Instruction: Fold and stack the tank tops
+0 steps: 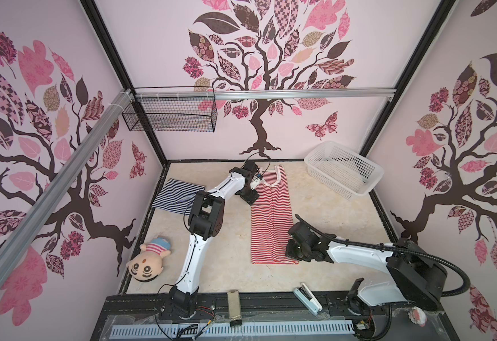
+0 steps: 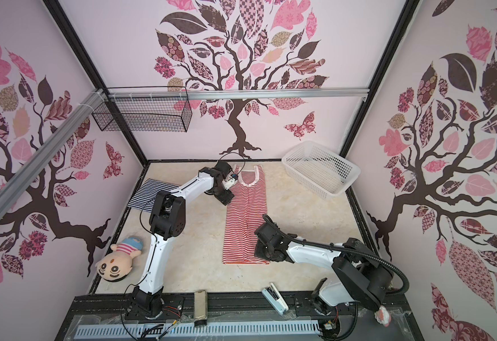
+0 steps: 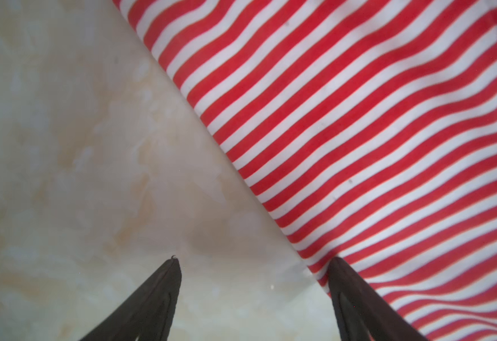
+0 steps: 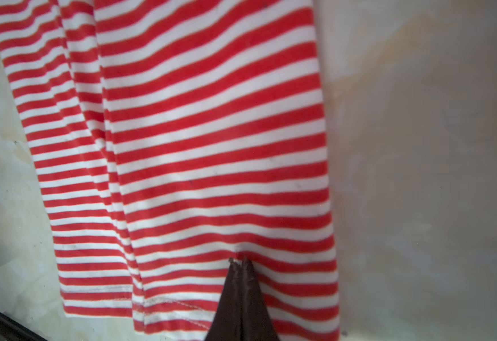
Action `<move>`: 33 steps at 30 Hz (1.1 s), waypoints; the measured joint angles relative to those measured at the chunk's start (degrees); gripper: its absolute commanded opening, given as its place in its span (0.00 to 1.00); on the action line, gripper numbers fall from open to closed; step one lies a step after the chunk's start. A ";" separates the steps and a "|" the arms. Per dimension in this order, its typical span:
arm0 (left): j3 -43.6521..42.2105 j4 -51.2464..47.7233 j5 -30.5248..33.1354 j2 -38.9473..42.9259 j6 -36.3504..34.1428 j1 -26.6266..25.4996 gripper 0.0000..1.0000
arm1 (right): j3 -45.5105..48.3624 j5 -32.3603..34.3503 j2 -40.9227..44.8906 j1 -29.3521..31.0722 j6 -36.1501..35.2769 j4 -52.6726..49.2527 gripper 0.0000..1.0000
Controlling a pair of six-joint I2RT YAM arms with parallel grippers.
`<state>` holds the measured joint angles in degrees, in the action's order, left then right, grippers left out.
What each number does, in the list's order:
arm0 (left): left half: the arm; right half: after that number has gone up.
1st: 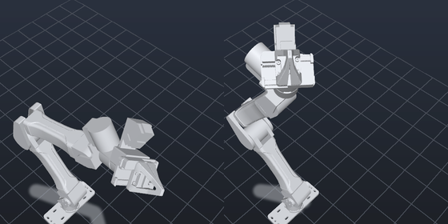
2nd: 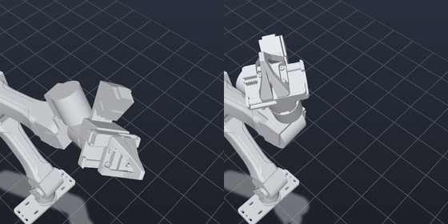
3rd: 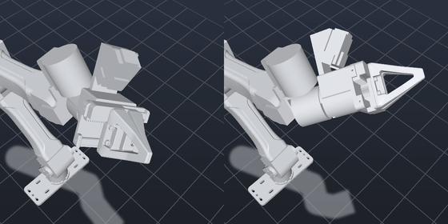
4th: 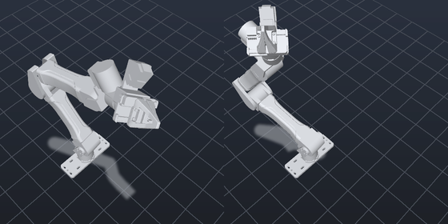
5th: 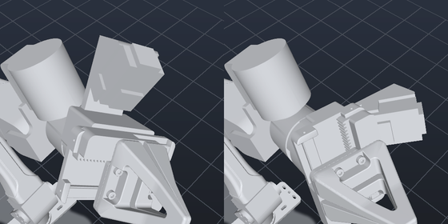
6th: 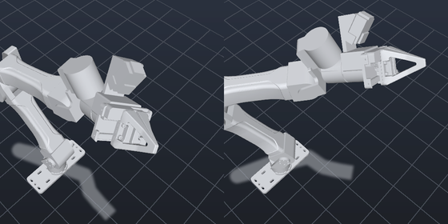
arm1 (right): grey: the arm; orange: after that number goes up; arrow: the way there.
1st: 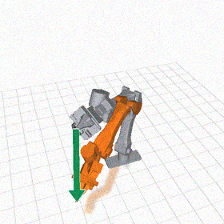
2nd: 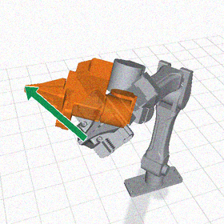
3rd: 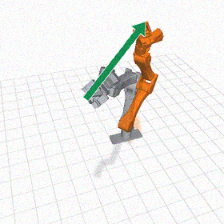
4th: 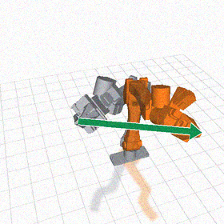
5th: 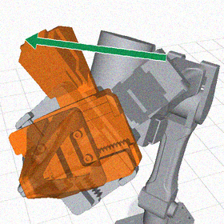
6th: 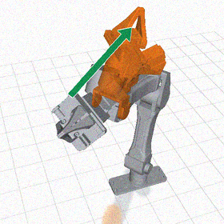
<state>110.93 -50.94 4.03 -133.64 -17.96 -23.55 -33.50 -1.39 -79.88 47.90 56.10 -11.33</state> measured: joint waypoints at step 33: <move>-64.94 18.62 -4.76 56.35 -11.34 -22.12 0.93 | 10.64 -10.91 16.57 -7.98 0.37 -1.29 0.43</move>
<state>46.00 -32.32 -0.73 -77.30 -29.30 -45.67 -22.85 -12.29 -63.31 39.92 56.47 -12.62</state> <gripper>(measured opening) 0.952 0.439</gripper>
